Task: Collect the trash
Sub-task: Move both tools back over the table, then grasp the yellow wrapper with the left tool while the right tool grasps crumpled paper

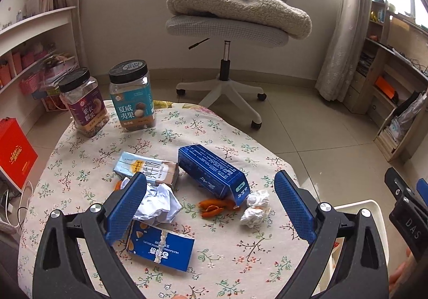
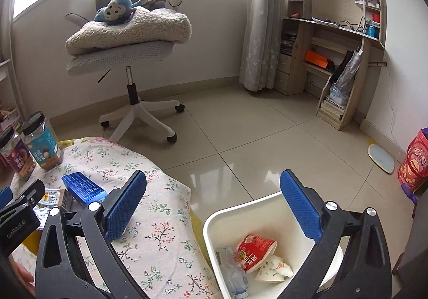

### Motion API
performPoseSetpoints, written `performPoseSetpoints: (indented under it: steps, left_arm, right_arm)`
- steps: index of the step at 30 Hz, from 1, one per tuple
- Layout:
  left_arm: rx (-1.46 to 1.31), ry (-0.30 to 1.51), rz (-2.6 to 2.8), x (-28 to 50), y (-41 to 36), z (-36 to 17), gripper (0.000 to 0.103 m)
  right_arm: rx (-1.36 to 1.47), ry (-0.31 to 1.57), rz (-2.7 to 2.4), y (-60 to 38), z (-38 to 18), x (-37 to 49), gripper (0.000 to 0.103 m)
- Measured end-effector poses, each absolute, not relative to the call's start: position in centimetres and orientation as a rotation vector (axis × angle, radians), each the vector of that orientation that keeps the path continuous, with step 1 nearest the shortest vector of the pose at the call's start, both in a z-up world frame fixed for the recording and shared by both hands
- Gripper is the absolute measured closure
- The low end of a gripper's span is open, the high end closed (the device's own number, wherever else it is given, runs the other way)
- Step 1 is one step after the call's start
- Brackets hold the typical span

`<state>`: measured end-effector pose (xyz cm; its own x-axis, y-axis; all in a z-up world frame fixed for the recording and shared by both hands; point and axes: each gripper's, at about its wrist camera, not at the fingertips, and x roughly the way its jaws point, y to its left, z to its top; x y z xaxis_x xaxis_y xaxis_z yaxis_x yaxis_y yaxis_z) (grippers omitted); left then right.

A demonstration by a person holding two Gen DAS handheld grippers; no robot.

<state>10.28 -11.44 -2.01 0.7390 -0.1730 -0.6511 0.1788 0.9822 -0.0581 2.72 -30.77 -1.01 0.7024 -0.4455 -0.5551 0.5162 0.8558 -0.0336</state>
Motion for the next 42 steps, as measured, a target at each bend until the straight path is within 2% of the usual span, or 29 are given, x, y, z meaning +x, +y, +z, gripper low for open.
performPoseSetpoints:
  steps: [16, 24, 27, 28, 29, 30, 32, 34, 36, 42]
  left_arm:
    - [0.029, 0.861, -0.021, 14.3, -1.7, -5.7, 0.010]
    - [0.139, 1.051, -0.065, 15.3, 1.7, -10.6, 0.010]
    - [0.172, 1.069, -0.098, 15.4, 2.0, -12.1, 0.010]
    - [0.180, 1.066, -0.112, 15.5, 2.0, -12.4, 0.014]
    - [0.184, 1.064, -0.133, 15.6, 2.0, -12.7, 0.026]
    - [0.190, 1.071, -0.156, 15.7, 1.9, -13.0, 0.031]
    - [0.184, 1.086, -0.200, 15.9, 2.0, -13.3, 0.068]
    - [0.142, 1.095, -0.229, 15.9, 2.6, -13.1, 0.083]
    - [0.102, 1.087, -0.243, 15.5, 3.5, -12.3, 0.088]
    - [0.013, 0.988, -0.212, 14.0, 8.0, -7.8, 0.088]
  right_arm:
    - [0.086, 0.667, -0.383, -23.1, -3.3, 8.5, 0.007]
    - [0.096, 0.736, -0.324, -21.0, -5.3, 11.0, 0.007]
    - [0.105, 0.768, -0.283, -20.3, -6.2, 11.9, 0.007]
    - [0.108, 0.785, -0.262, -20.1, -6.6, 12.2, 0.007]
    - [0.113, 0.806, -0.232, -19.8, -7.0, 12.7, 0.007]
    - [0.119, 0.828, -0.198, -19.5, -7.5, 13.2, 0.007]
    - [0.141, 0.868, -0.121, -18.7, -8.5, 14.0, 0.007]
    - [0.156, 0.898, -0.037, -17.6, -9.3, 14.7, 0.007]
    - [0.138, 0.903, 0.042, -16.1, -9.6, 15.2, 0.007]
    - [-0.098, 0.838, 0.215, -10.1, -9.4, 14.9, 0.007]
